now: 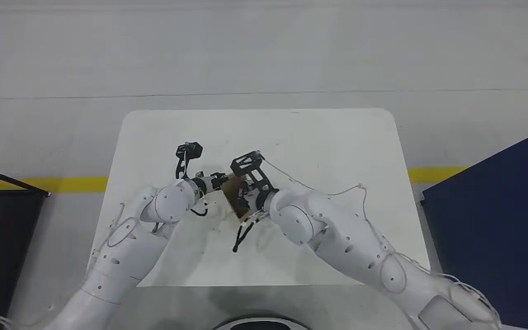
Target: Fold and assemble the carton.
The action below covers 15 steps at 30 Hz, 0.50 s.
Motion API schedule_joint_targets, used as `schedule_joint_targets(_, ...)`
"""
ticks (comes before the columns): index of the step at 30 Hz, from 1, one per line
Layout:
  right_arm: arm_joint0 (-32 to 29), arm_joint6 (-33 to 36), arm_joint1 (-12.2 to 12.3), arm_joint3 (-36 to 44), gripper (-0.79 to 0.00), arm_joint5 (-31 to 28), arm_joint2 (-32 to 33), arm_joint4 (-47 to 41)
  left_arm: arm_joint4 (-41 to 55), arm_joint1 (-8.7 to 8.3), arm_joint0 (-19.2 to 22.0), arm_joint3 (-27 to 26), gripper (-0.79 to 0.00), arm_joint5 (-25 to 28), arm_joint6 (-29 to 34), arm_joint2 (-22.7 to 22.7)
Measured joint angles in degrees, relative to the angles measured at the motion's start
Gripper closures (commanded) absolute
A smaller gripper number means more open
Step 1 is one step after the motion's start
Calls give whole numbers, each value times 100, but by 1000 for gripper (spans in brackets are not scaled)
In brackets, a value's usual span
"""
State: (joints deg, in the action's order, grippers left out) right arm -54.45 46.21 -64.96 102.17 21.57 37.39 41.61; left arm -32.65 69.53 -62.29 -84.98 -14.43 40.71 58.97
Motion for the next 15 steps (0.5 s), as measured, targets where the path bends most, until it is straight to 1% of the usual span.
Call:
schedule_joint_targets(8,224,536,-217,13,0,705,-250,108,0,0,0,0,-785,0,0,0)
schedule_joint_targets(15,587,968,-476,-178,0,1397,-573,380,0,0,0,0,-785,0,0,0)
